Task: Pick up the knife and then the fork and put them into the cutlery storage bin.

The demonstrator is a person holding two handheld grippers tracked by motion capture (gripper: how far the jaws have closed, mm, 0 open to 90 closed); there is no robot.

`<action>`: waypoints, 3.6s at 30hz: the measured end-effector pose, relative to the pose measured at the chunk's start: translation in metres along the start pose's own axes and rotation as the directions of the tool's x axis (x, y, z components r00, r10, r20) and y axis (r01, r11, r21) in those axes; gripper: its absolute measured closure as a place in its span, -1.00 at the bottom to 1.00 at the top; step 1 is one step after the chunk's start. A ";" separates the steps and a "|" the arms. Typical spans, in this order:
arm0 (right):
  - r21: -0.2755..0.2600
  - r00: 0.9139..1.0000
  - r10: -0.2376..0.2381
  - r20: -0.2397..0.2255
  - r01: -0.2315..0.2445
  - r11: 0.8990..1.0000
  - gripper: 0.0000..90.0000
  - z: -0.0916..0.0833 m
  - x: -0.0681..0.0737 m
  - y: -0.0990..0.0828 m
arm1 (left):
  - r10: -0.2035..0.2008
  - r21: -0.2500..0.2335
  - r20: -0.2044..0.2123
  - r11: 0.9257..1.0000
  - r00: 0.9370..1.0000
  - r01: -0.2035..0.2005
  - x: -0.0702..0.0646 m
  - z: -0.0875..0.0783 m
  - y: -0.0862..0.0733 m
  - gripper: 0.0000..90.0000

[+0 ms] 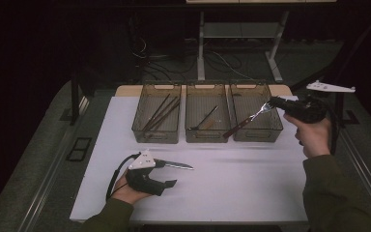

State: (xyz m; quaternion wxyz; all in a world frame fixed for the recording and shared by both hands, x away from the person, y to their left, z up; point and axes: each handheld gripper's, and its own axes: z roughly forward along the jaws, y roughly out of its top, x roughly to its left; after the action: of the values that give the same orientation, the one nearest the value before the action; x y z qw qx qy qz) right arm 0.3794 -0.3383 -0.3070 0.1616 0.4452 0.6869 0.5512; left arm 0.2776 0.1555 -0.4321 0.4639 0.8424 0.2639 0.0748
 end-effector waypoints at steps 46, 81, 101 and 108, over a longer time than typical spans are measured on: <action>0.217 0.973 -0.001 0.232 -0.051 0.975 0.51 0.072 -0.082 -0.021 | -0.008 0.020 0.008 1.000 1.000 0.008 -0.001 0.004 -0.001 -1.00; 0.191 0.985 -0.140 0.105 0.118 0.974 -0.53 0.017 0.006 -0.064 | -0.011 0.065 -0.042 0.998 0.999 0.014 0.039 0.000 0.019 0.04; 0.257 0.988 -0.154 -0.023 0.155 0.954 -0.63 0.005 0.055 -0.147 | -0.029 0.256 -0.198 0.963 0.980 0.081 0.081 0.012 0.011 0.98; 0.254 0.988 -0.153 -0.024 0.154 0.955 -0.63 0.001 0.061 -0.158 | -0.035 0.271 -0.193 0.958 0.981 0.087 0.075 0.006 0.008 0.98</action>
State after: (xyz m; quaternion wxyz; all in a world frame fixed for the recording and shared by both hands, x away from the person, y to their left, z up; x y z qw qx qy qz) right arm 0.2781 -0.2885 -0.4330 0.1440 0.4065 0.7849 0.4449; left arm 0.3464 0.1864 -0.4381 0.3161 0.8800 0.3400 0.1011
